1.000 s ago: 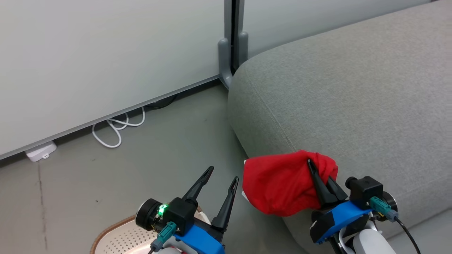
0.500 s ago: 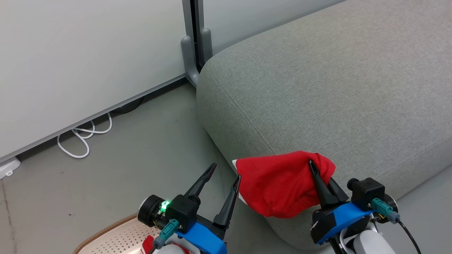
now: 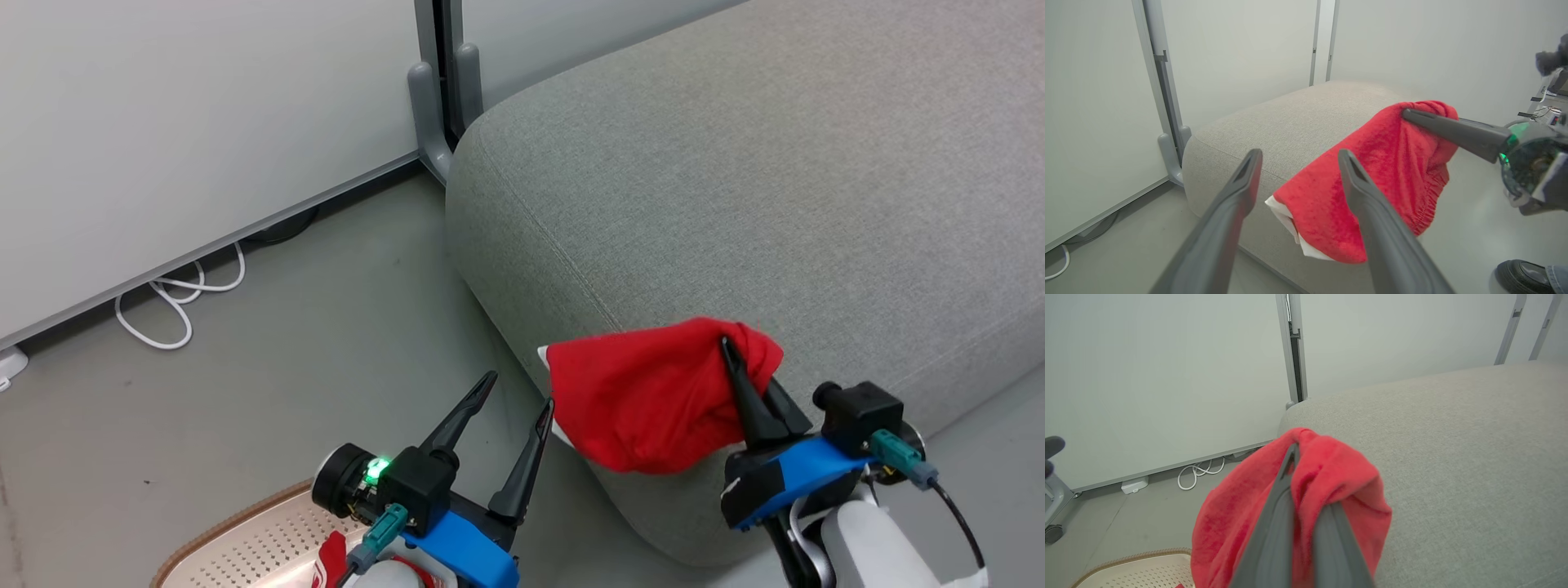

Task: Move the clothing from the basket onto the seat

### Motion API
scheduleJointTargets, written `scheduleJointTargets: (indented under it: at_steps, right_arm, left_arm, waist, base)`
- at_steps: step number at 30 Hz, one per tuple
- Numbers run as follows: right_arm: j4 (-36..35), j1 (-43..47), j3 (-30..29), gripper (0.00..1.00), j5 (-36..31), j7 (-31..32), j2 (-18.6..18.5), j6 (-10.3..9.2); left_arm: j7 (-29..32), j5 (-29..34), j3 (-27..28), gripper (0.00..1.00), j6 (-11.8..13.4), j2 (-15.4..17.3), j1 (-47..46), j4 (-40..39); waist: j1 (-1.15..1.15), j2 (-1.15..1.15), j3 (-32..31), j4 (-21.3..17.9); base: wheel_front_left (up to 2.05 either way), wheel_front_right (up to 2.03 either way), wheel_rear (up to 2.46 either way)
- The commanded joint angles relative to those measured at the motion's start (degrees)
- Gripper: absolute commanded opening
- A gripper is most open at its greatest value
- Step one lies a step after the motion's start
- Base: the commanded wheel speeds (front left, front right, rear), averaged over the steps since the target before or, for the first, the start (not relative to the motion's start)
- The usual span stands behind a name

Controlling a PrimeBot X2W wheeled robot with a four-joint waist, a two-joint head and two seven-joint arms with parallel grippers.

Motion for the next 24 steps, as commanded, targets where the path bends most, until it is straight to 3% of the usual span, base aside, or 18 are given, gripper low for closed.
scheduleJointTargets:
  at_steps: [1,10,15,24]
  right_arm:
    - [-0.5,-2.4,-0.7,0.0,0.4,-0.5,-0.1,0.03]
    - [0.0,-15.5,-7.1,0.0,0.2,0.6,-0.1,0.03]
    - [0.3,-24.2,-13.7,0.0,-0.6,2.1,-0.4,0.03]
    - [3.3,-36.6,-24.0,0.0,-1.3,2.4,-6.9,0.03]
  left_arm:
    - [-0.3,0.5,0.2,1.0,-0.1,0.8,-1.2,-0.7]
    - [-0.3,2.5,0.9,1.0,-0.1,3.8,-2.7,-4.2]
    - [-0.3,3.8,0.7,1.0,-0.1,5.8,-4.0,-6.9]
    - [-0.3,5.6,-0.2,1.0,-0.1,9.8,-7.5,-11.6]
  waist:
    - [0.0,0.0,1.1,0.0]
    - [0.0,0.0,7.7,-0.4]
    - [0.0,0.0,12.0,0.0]
    - [0.0,0.0,20.7,2.5]
  base:
    - [0.0,0.0,0.0]
    - [0.0,0.0,0.0]
    - [0.0,0.0,0.0]
    - [0.0,0.0,0.0]
